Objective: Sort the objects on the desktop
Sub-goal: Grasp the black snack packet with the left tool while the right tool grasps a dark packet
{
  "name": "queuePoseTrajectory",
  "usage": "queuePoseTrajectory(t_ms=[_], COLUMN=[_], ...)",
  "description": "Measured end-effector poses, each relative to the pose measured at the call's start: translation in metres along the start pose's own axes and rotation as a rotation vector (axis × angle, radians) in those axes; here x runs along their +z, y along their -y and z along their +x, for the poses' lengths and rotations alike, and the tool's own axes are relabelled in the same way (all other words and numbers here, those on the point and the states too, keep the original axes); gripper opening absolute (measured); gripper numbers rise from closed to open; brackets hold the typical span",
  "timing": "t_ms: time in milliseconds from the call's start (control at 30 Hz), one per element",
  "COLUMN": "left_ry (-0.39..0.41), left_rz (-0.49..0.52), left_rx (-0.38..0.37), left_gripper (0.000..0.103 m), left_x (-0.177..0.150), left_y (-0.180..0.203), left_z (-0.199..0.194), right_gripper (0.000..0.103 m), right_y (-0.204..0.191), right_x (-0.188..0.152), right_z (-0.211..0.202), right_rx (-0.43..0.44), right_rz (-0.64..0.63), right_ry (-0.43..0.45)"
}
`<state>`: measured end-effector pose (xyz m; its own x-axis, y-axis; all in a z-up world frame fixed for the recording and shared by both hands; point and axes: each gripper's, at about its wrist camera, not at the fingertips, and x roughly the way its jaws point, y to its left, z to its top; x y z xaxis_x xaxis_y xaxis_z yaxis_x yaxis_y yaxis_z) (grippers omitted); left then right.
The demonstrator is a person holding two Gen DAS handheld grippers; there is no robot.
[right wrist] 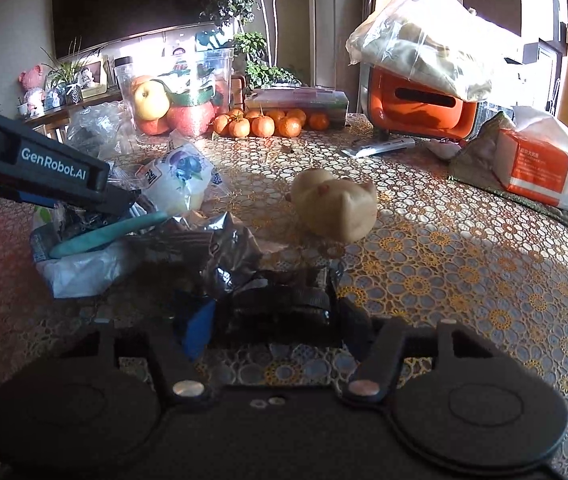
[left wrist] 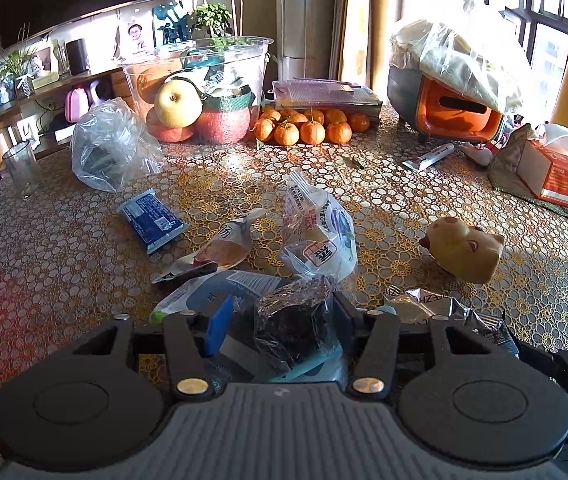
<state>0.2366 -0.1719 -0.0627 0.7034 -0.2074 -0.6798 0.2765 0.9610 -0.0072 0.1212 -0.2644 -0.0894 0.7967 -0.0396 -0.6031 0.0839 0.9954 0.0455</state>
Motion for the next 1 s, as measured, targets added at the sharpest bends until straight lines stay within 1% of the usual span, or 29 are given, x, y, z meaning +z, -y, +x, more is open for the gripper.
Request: queuePoseTrajectory(t_ms=[67,167,267,367,667,900,1000], left_ry=[0.000,0.002,0.001,0.000,0.002,0.015,0.020], left_rz=[0.000,0.005,0.012,0.009,-0.011,0.004,0.009], left_rx=[-0.011,-0.008,0.008,0.009,0.001,-0.006,-0.011], left_gripper=[0.043,0.038,0.036,0.034,0.032,0.032,0.032], left_x=[0.000,0.001,0.000,-0.001,0.000,-0.003,-0.007], left_y=[0.000,0.003,0.004,0.004,0.000,0.002,0.003], left_z=[-0.001,-0.002,-0.003,-0.004,-0.011,-0.024,-0.032], right_gripper=[0.062,0.059,0.057,0.056,0.054,0.054,0.054], right_y=[0.001,0.001,0.002,0.004,0.005,0.006,0.007], right_x=[0.000,0.001,0.001,0.002,0.004,0.005,0.005], right_z=[0.000,-0.002,-0.004,-0.006,-0.013,-0.024,-0.033], right_rx=[0.003,0.001,-0.001,-0.005,-0.022,-0.034,-0.038], right_rz=[0.004,0.000,0.005,0.012,0.014,0.001,-0.005], right_ry=[0.001,0.004,0.007,0.007,-0.007,-0.018,-0.010])
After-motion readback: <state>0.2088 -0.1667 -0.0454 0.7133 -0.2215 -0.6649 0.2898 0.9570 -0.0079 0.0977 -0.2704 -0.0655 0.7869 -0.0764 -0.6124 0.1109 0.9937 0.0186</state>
